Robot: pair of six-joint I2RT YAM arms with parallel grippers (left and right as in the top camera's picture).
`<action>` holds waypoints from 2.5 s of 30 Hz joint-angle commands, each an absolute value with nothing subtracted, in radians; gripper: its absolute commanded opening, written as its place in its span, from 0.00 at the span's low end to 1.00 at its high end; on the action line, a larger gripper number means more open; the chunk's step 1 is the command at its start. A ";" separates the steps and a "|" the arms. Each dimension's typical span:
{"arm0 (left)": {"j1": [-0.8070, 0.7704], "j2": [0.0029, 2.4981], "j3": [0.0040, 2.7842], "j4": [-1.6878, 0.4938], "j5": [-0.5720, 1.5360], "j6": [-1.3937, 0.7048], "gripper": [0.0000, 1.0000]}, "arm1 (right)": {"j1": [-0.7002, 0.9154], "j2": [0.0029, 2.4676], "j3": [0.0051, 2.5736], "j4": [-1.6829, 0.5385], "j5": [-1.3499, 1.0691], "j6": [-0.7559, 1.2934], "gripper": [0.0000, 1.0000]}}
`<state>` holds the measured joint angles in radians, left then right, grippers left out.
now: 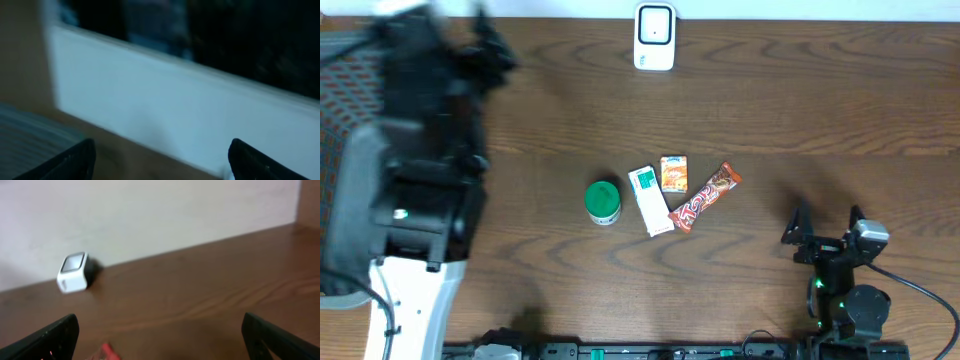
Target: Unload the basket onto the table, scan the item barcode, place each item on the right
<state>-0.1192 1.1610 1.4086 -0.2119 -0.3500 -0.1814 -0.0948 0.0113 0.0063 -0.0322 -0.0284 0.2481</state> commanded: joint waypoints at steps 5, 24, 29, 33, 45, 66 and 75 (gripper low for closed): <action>0.093 1.154 1.453 -0.159 -0.309 0.064 0.85 | -0.088 0.007 0.006 -0.049 0.066 0.280 0.99; 0.131 0.718 1.380 -0.415 -0.004 0.097 0.85 | -0.088 0.338 0.393 -0.338 -0.097 0.351 0.99; 0.131 0.585 1.306 -0.360 0.034 0.092 0.85 | -0.075 0.633 0.690 -0.596 -0.155 0.284 0.99; 0.131 0.463 1.253 -0.313 0.034 0.093 0.86 | -0.039 0.839 0.904 -0.757 -0.198 0.234 0.99; 0.131 0.268 1.231 -0.295 -0.155 0.093 0.86 | 0.008 1.104 1.050 -0.859 -0.326 0.215 0.99; 0.129 0.272 1.086 -0.507 -0.214 -0.196 0.86 | 0.698 1.467 1.028 -0.830 0.387 0.313 0.99; 0.128 0.270 0.858 -0.377 -0.071 -0.196 0.86 | 0.743 1.596 1.028 -0.847 0.455 0.227 0.99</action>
